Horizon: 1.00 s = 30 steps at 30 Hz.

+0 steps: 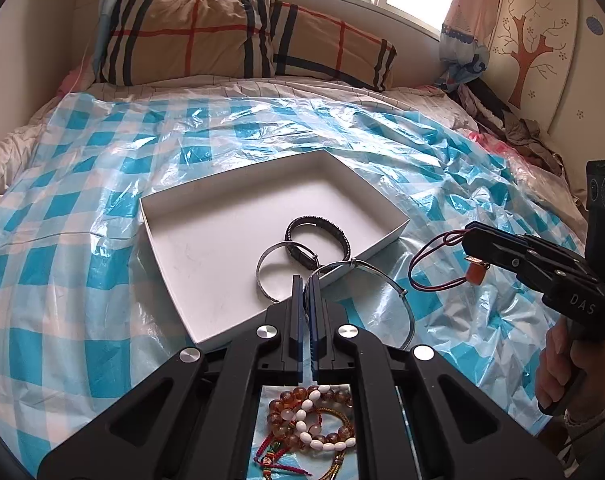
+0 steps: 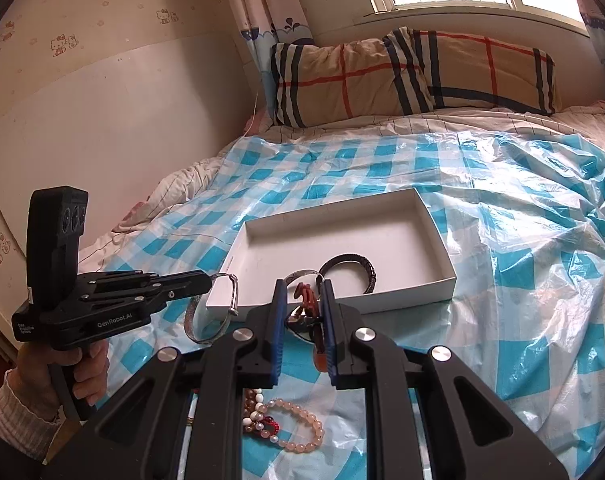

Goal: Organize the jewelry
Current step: 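Grasp a silver bangle with the left gripper while the right gripper carries the hair tie to the tray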

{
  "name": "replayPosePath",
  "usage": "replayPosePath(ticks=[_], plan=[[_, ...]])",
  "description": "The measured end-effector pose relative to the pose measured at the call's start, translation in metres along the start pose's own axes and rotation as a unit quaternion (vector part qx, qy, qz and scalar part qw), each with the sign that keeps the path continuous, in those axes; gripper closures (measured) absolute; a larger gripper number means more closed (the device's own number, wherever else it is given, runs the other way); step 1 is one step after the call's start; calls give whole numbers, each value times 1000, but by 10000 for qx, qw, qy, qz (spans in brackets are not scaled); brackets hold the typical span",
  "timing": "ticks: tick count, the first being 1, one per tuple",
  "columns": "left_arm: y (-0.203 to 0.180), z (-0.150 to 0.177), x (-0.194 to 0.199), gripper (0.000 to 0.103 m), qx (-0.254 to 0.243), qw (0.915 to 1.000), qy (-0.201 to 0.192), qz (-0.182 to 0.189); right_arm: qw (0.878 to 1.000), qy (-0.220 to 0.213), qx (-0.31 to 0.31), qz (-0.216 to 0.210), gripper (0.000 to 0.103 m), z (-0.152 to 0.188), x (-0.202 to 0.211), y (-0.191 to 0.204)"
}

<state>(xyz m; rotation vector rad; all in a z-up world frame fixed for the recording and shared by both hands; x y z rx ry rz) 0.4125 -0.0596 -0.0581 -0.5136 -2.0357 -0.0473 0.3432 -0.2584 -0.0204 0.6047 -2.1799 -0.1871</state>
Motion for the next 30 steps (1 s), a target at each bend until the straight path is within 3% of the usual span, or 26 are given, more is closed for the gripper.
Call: replayPosePath(ticks=[30], plan=[[24,-40,-52,101,341,9990,-50,-278,9997,-172,177,-72,85,-51,-49,-1]])
Point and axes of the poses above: each gripper's, at about its wrist camera, not at the fingertips, and x roughly against the way its jaws point, y to its left, z to its underside, the point moved 2 cm from there along -x, roughly the way its jaws point, and after that the axes turned 15 degrees about y, right-handed, at the moved point
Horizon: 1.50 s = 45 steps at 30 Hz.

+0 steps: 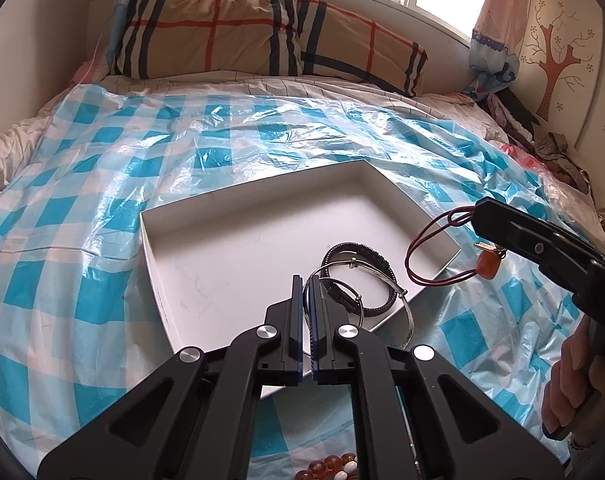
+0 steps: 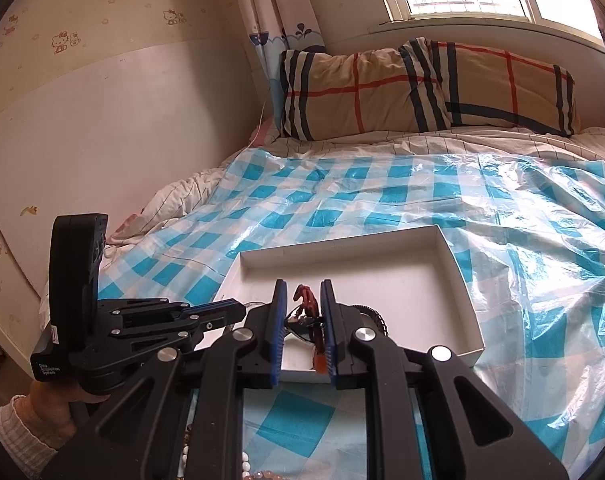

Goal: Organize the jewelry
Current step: 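Grasp a silver bangle with the left gripper while the right gripper carries the hair tie to the tray, then move the right gripper to the pink bead bracelet and grasp it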

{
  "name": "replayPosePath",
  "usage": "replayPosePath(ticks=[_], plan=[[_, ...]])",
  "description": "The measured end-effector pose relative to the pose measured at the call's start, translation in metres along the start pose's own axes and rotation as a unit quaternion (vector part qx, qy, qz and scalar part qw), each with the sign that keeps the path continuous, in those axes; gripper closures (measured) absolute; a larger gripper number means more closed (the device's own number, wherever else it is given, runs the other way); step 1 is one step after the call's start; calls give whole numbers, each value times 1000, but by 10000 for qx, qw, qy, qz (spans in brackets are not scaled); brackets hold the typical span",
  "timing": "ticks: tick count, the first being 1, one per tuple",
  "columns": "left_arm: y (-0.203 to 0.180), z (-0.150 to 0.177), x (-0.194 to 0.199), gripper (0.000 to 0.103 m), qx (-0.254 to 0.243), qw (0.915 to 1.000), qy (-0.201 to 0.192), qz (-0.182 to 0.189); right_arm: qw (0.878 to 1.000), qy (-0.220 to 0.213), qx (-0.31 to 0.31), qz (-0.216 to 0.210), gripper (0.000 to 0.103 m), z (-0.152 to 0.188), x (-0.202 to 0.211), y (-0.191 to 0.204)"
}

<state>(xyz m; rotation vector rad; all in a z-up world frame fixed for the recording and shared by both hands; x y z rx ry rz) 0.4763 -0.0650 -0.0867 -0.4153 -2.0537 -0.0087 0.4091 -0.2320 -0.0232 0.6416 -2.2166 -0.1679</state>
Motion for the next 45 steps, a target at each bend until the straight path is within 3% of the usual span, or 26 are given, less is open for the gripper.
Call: replayPosePath(ticks=[7,12,13,14,17,25,34,40,45], plan=[[7,-3,-16,100,115,9999,106,-47,9997,97,-150,-174,85,-4,-25,-2],[11,-4,-27,100,226,9995,203,-86,9969,349,-405,-577,83,-7,-55,-12],[12,-4,-27,100,246,9994,203,-90,9965,433,-471,-538,77,-7,-63,-16],[13,-3,-27,100,265,9994,201,-89,9963,504,-540,-447,61,-6,-71,-21],[17,-1,-21,100,282,9994,167,-99,9958,542,-699,-246,59,0,-74,-33],[28,21,3,100,314,9993,148,-138,9970,458,-630,-38,59,16,-36,-31],[26,75,19,99,46,9982,598,55,9940,1017,-358,-179,59,58,-19,-8],[3,110,19,99,-396,9941,926,391,9873,1572,-159,-146,56,89,-31,4],[-24,122,15,99,-918,9894,1042,416,9842,1766,-109,-106,52,102,-34,9]])
Point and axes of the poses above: each gripper's, at about its wrist camera, not at the fingertips, and x roughly against the way its jaws point, y to its left, z to its underside, the point moved 2 cm from there along -x, roughly the way its jaws point, and after that the axes turned 15 degrees about y, right-handed, at the moved point
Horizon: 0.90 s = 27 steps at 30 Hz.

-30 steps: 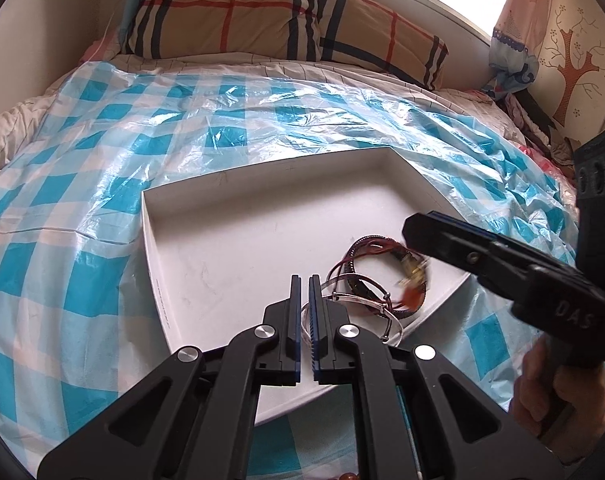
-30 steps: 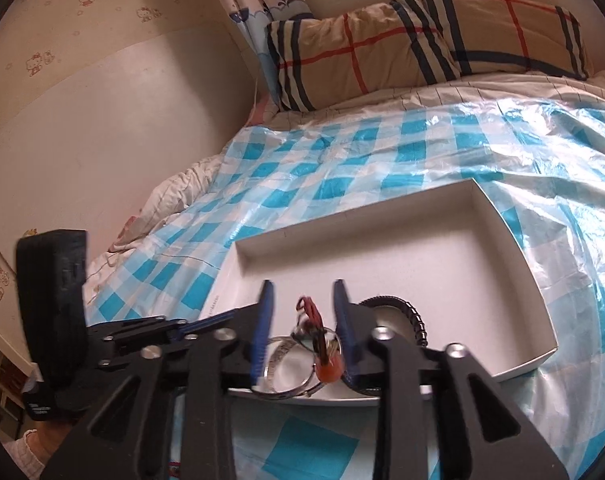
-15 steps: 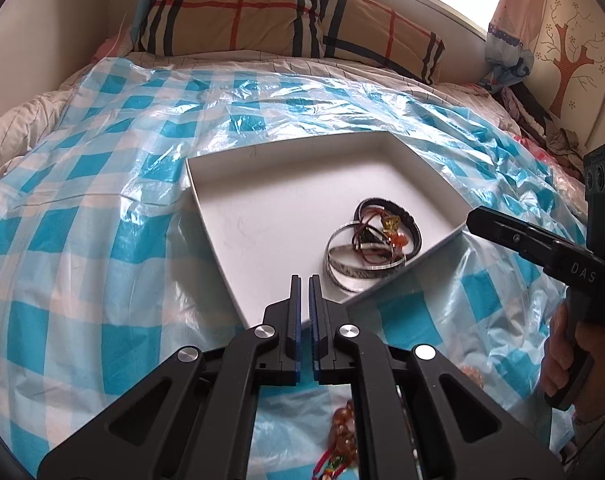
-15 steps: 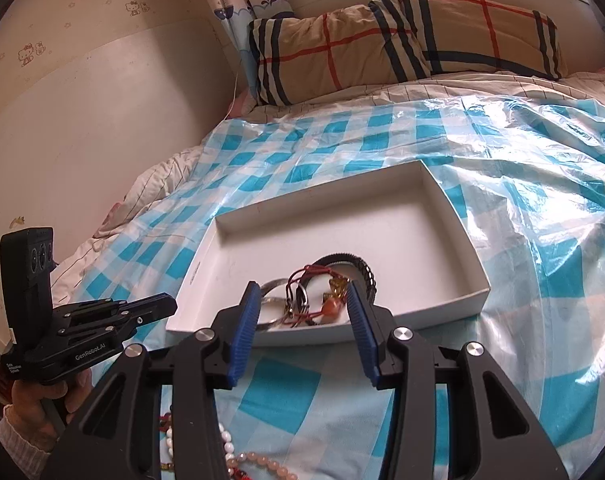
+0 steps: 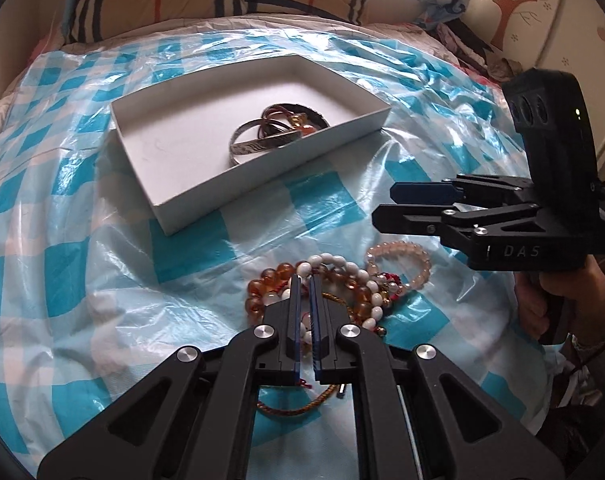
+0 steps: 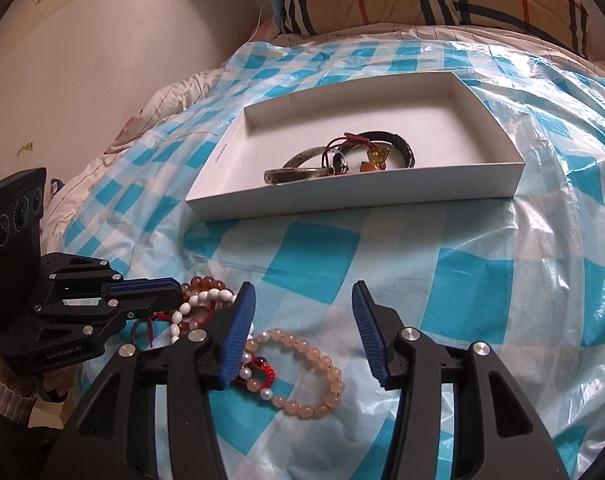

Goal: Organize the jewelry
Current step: 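Move the right gripper to the pink bead bracelet and grasp it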

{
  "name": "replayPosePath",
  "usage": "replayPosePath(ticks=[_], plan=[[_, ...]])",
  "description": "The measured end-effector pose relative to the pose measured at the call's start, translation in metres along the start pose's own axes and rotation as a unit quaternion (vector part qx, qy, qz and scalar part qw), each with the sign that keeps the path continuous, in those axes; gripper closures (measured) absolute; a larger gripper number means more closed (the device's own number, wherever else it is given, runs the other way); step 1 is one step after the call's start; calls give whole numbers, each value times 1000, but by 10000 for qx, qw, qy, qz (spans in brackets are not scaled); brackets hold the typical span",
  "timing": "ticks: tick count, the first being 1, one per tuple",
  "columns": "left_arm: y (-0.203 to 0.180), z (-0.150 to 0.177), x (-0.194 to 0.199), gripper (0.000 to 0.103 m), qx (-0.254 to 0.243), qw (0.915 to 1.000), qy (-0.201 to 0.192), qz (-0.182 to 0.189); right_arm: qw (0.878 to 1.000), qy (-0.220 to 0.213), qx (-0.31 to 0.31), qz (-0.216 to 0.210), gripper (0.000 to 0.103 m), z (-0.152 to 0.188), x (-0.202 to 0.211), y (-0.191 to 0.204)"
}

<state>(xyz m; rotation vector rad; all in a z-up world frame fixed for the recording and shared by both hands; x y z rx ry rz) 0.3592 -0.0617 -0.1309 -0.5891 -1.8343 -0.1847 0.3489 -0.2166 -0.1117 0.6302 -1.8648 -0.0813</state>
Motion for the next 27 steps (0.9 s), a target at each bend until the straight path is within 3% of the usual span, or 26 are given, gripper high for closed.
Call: replayPosePath(ticks=[9,18,23,27], plan=[[-8,-2,-22,99,-135,9994,316,-3,9999,89,-74,97,51,9,3,-5],[-3,0,1,103,-4,9991,111,419,9995,245,-78,170,50,32,10,-4],[7,-1,15,103,70,9991,25,428,9993,224,85,290,45,32,11,5],[10,-3,4,102,96,9992,110,370,9972,276,195,665,45,26,1,4]])
Point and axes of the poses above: each gripper's, at about its wrist camera, not at the fingertips, and x roughly against the way its jaws point, y to its left, z to its underside, the point moved 2 cm from there along -x, roughly the way its jaws point, and after that the axes turned 15 degrees about y, right-handed, at the moved point
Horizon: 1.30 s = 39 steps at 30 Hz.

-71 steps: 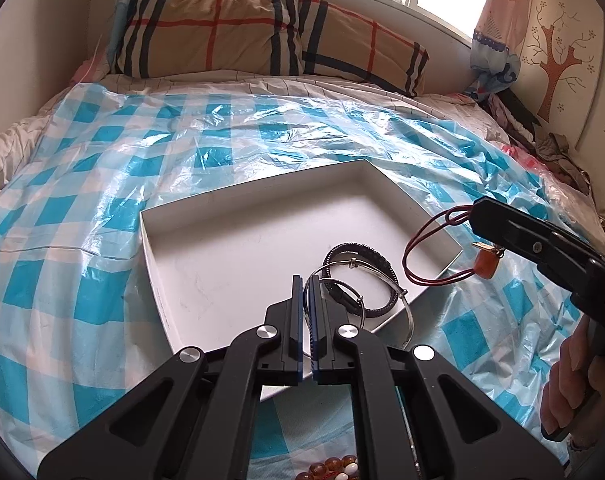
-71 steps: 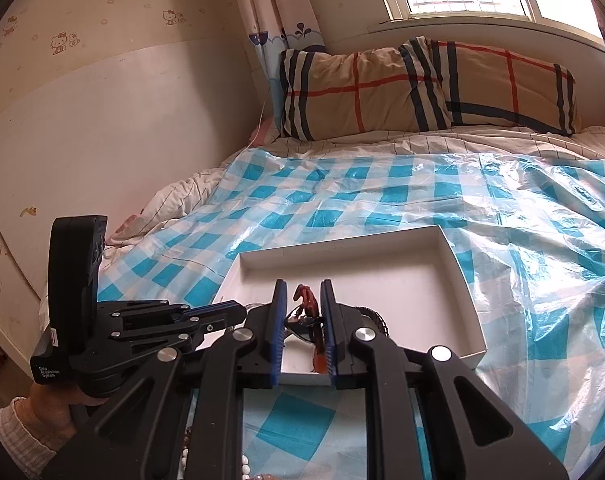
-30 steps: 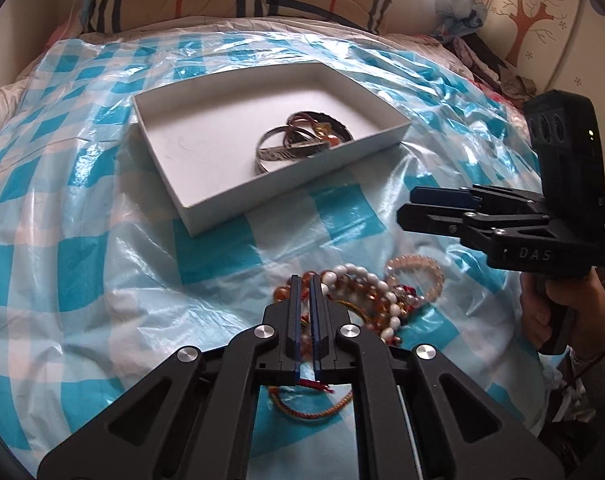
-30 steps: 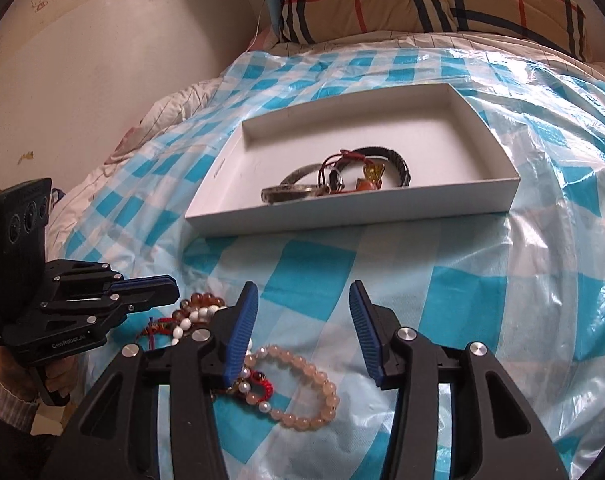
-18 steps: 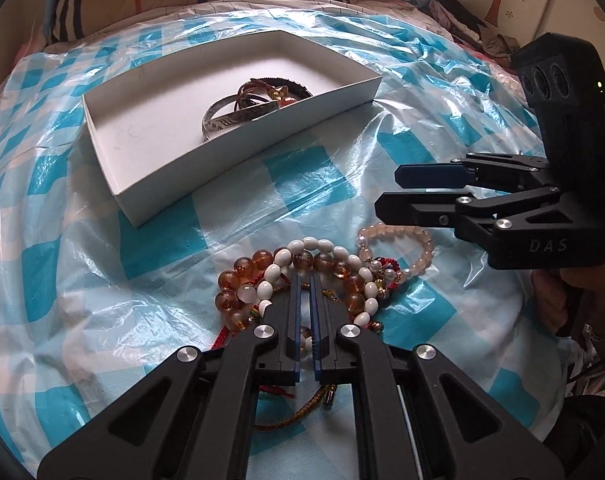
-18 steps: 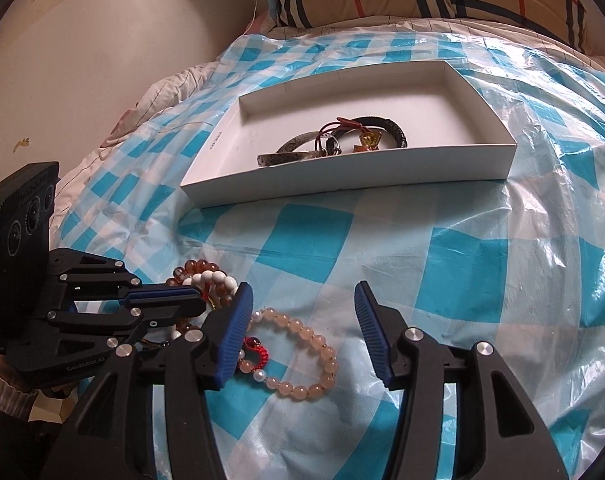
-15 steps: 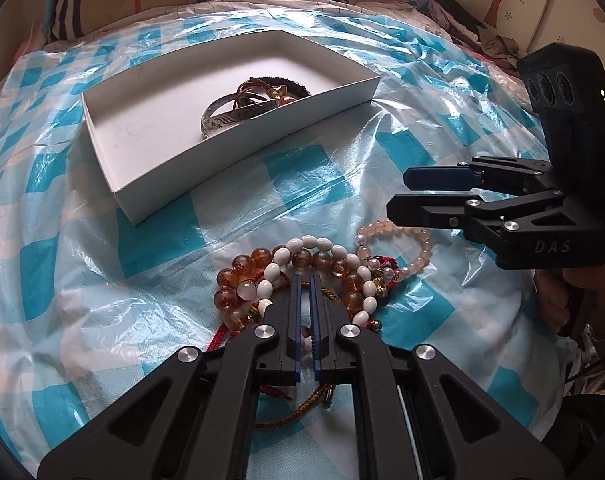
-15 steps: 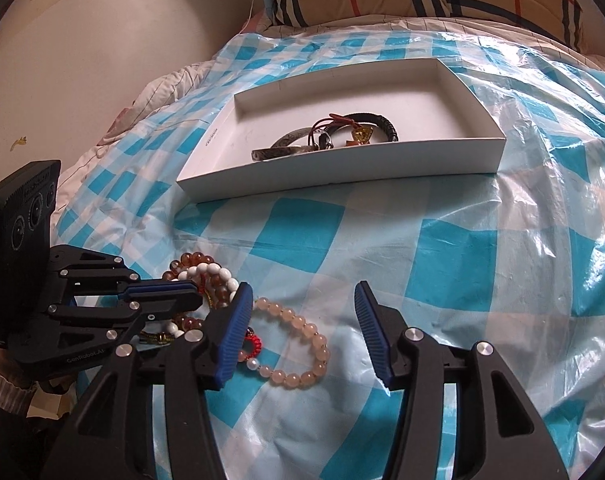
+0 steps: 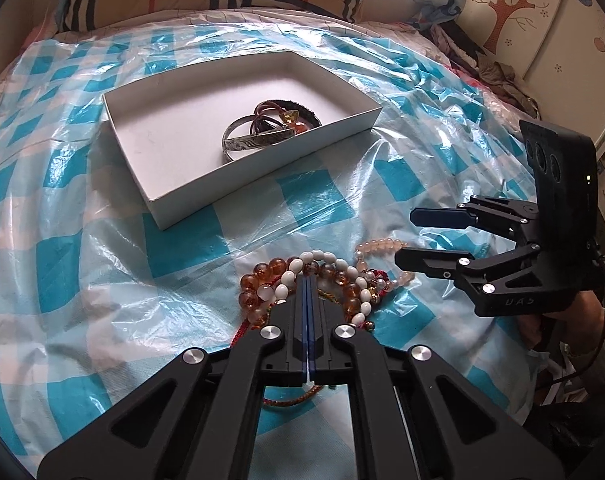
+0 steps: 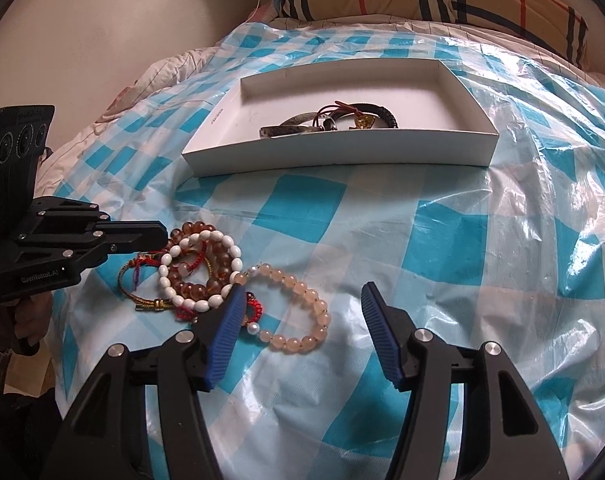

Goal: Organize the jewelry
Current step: 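Move the right gripper to the pink bead bracelet and grasp it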

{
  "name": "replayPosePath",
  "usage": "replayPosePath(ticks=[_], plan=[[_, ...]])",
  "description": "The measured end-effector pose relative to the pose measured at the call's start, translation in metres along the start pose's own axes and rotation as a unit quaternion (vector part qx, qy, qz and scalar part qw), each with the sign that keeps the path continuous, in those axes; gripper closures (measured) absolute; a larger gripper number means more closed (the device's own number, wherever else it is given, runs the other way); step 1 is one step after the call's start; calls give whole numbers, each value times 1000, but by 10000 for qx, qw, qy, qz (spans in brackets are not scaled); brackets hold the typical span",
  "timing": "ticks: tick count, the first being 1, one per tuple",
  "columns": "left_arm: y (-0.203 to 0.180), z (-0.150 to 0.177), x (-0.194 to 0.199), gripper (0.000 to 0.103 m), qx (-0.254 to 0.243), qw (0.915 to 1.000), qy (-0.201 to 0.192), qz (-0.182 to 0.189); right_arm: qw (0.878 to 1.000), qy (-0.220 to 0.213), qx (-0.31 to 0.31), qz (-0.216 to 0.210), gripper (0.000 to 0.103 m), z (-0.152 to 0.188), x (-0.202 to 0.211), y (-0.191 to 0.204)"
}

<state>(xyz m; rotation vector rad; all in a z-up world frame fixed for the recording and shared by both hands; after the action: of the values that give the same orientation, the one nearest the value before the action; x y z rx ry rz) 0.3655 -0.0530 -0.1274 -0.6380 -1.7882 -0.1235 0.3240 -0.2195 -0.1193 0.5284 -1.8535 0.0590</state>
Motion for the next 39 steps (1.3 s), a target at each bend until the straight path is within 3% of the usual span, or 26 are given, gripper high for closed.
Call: replayPosePath(ticks=[5,7,9,14,20,25,28,30,35,39], plan=[[-5,-4,-21,90,-98,9996,97,-246,9972,261,232,662,45,0,-17,0],[-10,-4,-28,90,-222,9991,177,-308,9958,281,232,840,45,4,-15,-3],[-18,-1,-30,103,-411,9984,242,-295,9951,294,79,938,45,10,-11,-12],[-23,7,-9,103,-459,9989,80,-80,9971,153,-258,704,45,22,5,-27],[-1,-1,-4,101,-186,9990,-13,-405,9993,54,-176,312,45,12,1,-17],[-10,-4,-25,90,-400,9975,144,-559,9993,152,-91,330,55,14,-11,-12],[-12,-1,-33,92,-443,9968,165,-637,9994,172,-23,294,74,18,-9,-9],[-12,-1,-28,96,-422,9979,151,-469,9997,165,-53,200,93,20,-7,-11],[-12,4,-9,96,-303,9994,5,-149,9989,83,-372,-260,94,22,-2,-21],[-5,2,3,96,-128,9998,-120,35,9989,213,-373,-171,94,22,-10,-20]])
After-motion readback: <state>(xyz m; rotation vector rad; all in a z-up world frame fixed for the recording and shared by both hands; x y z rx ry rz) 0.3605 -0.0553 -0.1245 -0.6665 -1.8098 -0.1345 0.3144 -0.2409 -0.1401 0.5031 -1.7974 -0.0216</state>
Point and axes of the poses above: each gripper's, at about its wrist camera, not at the fingertips, and x roughly against the way its jaws point, y to its left, z to its underside, the point moved 2 cm from there along -x, roughly the way its jaws point, and after that the axes turned 15 degrees about y, right-handed, at the moved point
